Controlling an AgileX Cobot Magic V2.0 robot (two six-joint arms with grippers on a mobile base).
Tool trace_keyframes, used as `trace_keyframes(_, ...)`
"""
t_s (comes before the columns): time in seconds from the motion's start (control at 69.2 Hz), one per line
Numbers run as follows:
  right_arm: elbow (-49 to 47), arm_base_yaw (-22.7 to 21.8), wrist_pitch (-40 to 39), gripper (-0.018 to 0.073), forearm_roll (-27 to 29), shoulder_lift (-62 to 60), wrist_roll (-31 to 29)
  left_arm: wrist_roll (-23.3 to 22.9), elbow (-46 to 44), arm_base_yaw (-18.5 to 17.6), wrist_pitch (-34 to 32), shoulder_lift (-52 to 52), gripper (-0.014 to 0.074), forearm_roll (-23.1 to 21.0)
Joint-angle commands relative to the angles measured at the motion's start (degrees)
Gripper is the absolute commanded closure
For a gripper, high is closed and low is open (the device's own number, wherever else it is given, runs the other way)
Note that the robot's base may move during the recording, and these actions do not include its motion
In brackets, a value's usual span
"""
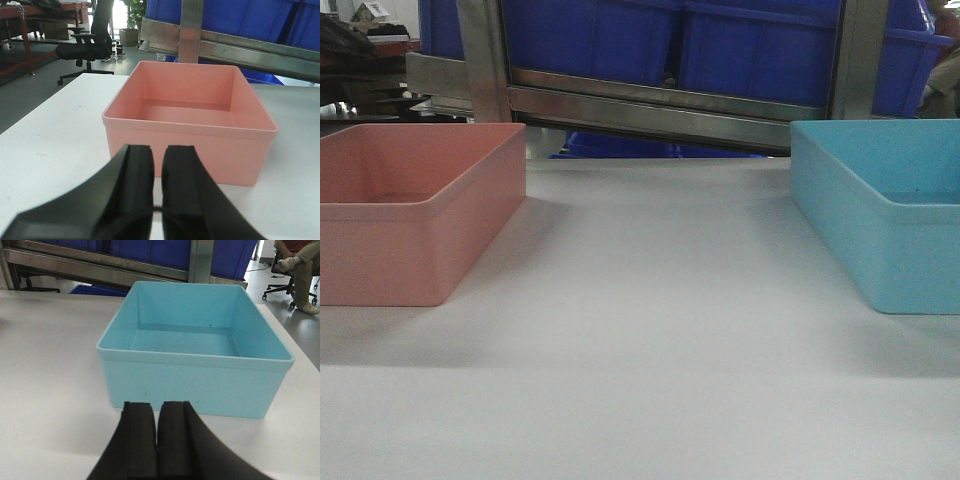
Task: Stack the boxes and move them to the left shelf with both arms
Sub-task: 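Lower the left gripper onto the rim of the pink bin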
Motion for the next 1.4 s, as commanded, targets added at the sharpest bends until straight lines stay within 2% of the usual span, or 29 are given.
trace_keyframes(0.0, -1.19, -0.34, -4.69, 0.0504, -0.05, -1.2, -0.65, -0.09, 1.67, -0.41, -5.19, -0.79, 0.0566, -0.43)
trace_keyframes(0.521, -1.19, -0.34, -4.69, 0.0504, -0.05, -1.2, -0.65, -0.09, 1.67, -0.41, -5.19, -0.79, 0.0567, -0.43)
trace_keyframes(0.578, -1.19, -0.34, -4.69, 0.0504, -0.05, -1.2, -0.65, -0.09, 1.67, -0.41, -6.66, -0.79, 0.0566, -0.43)
trace_keyframes(0.723, -1.19, -0.34, -4.69, 0.0504, -0.48, -1.2, -0.65, -0.09, 1.44, -0.41, -17.56, -0.3, 0.0567, -0.52)
trace_keyframes(0.766, -1.19, -0.34, -4.69, 0.0504, -0.48, -1.2, -0.65, -0.09, -0.06, -0.41, -18.26, 0.29, 0.0567, -0.52)
trace_keyframes(0.839, -1.19, -0.34, -4.69, 0.0504, -0.48, -1.2, -0.65, -0.09, -4.4, -0.41, -14.74, 2.13, 0.0567, -0.29)
trace_keyframes(0.954, -1.19, -0.34, -4.86, 0.0504, -0.46, -1.2, -0.65, -0.09, -17.11, -0.41, -5.88, 10.93, 0.0564, 3.47)
trace_keyframes(1.085, -1.19, -0.34, -4.86, 0.0504, -0.46, -1.2, -0.65, -0.09, -31.07, -0.41, 1.88, 24.47, 0.0547, 2.78)
trace_keyframes(1.128, -1.19, -0.34, -4.86, 0.0504, -0.46, -1.2, -0.65, -0.09, -35.41, -0.41, 4.83, 28.47, 0.0516, 2.08)
trace_keyframes(1.316, -1.19, -0.34, -4.86, 0.0504, -0.46, -1.2, -0.65, -0.22, -51.39, -0.41, 14.86, 47.22, 0.0272, 2.05)
trace_keyframes(1.388, -1.19, -0.34, -4.86, 0.0504, -0.46, -1.2, -0.65, -0.23, -57.72, -0.41, 20.04, 54.28, 0.0217, 1.95)
